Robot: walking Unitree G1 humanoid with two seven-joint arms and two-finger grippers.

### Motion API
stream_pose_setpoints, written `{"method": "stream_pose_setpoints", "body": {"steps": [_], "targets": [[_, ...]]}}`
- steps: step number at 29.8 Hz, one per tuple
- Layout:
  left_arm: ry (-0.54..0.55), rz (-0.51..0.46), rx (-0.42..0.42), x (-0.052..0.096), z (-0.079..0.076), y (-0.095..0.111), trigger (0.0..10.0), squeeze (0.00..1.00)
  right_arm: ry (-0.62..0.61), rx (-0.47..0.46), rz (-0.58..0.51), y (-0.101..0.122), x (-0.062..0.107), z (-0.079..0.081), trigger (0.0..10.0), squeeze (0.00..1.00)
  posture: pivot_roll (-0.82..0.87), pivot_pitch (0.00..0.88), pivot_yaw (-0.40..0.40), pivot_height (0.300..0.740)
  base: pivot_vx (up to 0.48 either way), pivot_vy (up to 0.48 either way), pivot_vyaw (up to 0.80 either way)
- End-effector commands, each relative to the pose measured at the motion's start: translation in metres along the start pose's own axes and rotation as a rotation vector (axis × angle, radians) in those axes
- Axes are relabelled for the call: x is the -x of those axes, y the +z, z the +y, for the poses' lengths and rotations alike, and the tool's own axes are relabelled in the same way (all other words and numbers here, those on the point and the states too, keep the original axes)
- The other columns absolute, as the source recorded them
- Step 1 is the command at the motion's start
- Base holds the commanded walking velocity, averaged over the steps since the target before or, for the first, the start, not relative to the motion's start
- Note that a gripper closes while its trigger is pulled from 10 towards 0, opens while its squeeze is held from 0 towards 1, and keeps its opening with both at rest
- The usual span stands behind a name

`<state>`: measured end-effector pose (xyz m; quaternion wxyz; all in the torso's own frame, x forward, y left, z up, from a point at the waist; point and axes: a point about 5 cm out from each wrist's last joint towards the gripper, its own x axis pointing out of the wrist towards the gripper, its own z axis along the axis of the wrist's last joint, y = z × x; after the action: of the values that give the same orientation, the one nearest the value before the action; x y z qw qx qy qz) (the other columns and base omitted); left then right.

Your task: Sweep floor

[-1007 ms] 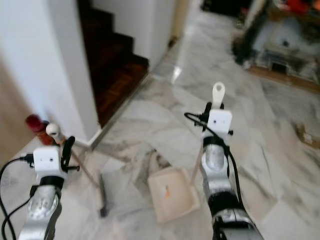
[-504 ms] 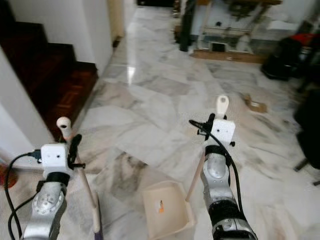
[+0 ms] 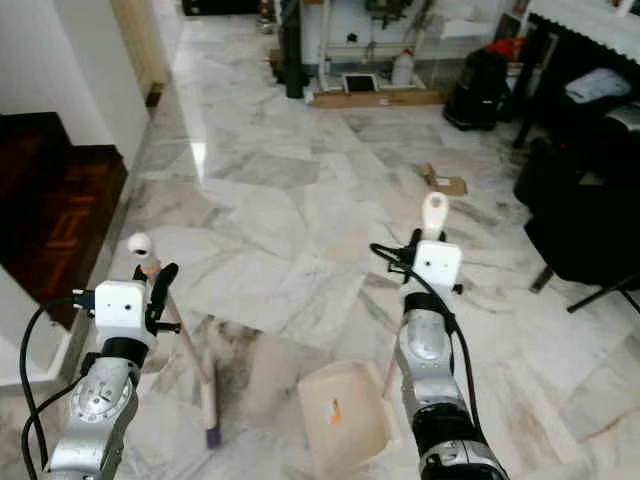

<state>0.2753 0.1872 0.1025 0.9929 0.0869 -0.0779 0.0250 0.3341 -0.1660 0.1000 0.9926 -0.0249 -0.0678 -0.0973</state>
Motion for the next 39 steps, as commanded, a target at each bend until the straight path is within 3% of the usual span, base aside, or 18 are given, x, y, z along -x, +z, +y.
{"method": "stream_pose_setpoints", "body": {"steps": [1, 5, 12, 39], "targets": [[0.007, -0.025, -0.008, -0.003, -0.001, 0.007, 10.0, 0.0, -0.012, -0.004, -0.059, 0.014, -0.007, -0.005, 10.0, 0.0, 0.12, 0.0, 0.005, 0.74, 0.259, 0.0, 0.0], [0.007, -0.024, -0.007, -0.004, -0.004, 0.007, 10.0, 0.0, -0.009, 0.0, -0.07, 0.018, -0.01, -0.005, 10.0, 0.0, 0.13, 0.0, -0.013, 0.74, 0.315, 0.0, 0.0], [0.046, -0.006, -0.017, 0.001, 0.005, 0.002, 10.0, 0.0, 0.059, -0.031, -0.065, 0.02, -0.01, 0.013, 10.0, 0.0, 0.13, 0.0, -0.039, 0.74, 0.376, 0.0, 0.0], [0.021, 0.004, -0.018, 0.003, -0.001, 0.0, 10.0, 0.0, 0.132, -0.03, -0.043, 0.015, -0.004, 0.025, 10.0, 0.0, 0.13, 0.0, -0.034, 0.74, 0.386, 0.0, 0.0]]}}
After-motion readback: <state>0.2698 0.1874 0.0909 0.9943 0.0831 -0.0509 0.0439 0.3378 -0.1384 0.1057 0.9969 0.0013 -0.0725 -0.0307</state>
